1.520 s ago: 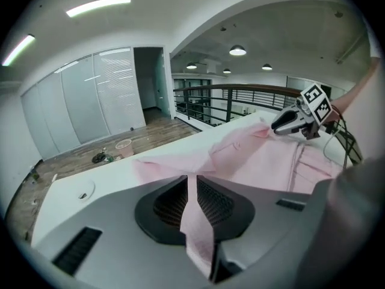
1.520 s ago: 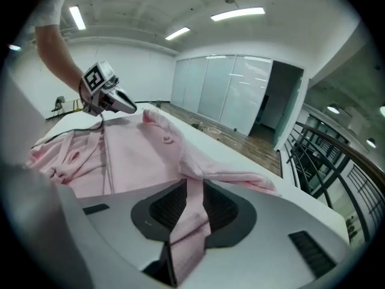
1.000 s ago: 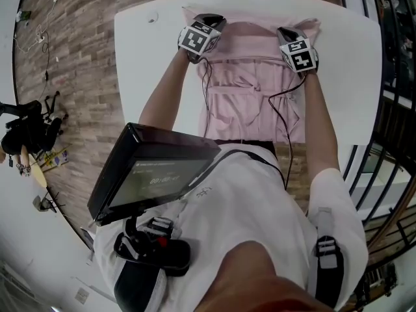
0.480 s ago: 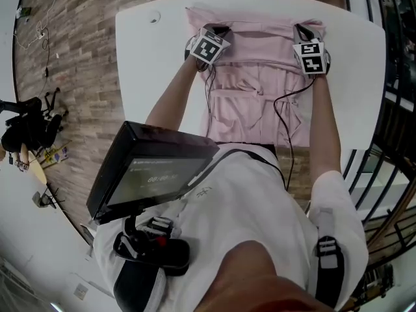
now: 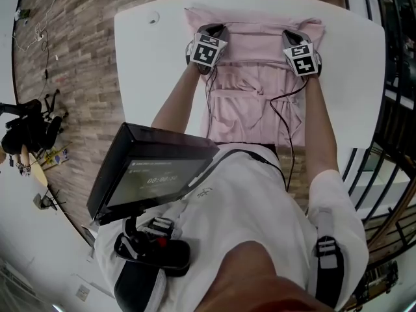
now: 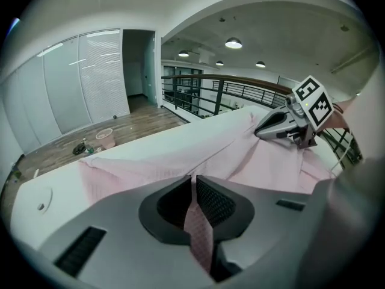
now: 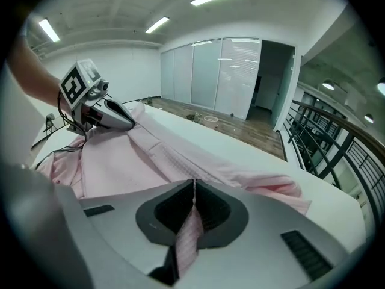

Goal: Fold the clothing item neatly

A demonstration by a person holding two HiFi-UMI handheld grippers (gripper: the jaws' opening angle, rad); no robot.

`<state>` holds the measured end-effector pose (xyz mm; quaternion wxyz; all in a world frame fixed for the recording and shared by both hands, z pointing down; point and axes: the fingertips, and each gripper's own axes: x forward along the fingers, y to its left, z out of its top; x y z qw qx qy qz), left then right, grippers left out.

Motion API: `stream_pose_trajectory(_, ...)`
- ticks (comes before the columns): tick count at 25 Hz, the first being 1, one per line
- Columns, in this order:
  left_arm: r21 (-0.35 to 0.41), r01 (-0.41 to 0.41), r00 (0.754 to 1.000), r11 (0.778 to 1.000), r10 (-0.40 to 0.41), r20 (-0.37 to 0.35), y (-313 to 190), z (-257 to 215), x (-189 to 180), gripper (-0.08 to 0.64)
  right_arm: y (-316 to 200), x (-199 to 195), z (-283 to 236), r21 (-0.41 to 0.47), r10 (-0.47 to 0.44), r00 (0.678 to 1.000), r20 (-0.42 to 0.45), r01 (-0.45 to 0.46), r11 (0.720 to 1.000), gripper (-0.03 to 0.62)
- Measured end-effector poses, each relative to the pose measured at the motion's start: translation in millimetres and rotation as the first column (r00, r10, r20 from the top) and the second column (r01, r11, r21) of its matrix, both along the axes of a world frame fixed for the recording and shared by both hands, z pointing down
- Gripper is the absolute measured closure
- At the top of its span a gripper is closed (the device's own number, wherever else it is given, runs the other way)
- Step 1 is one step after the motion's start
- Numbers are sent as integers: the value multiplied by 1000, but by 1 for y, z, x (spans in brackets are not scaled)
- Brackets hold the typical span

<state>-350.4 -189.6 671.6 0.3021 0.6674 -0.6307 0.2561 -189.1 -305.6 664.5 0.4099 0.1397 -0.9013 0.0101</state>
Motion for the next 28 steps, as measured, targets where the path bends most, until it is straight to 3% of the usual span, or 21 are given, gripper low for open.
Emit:
stream_pose_trajectory(3,18,15,1000,1000,-14,-19,-4,-1,-2,532,-8,-1,0,16,8,1000,12,-8,1000,575)
stream_pose_trajectory(8,38,22,1000,999,-23,9,-8,-1,-3,532,-9,-4,-8,64,14,999,37,-16,998,581)
stream_pose_trajectory(18,45,36,999,998,-36,-8,-50,-25,-35,532,-52,-35,-29,75,12,999,39,-15,997,583)
stream_pose_trajectory(22,55,36,999,998,-36,10,-44,-22,-36,532,-50,-38,-24,76,12,999,42,-15,997,583)
stream_pose_trajectory(28,94,57,997,994,-61,40,-30,-26,-43,532,-59,-23,-25,64,105,989,100,-112,992,581)
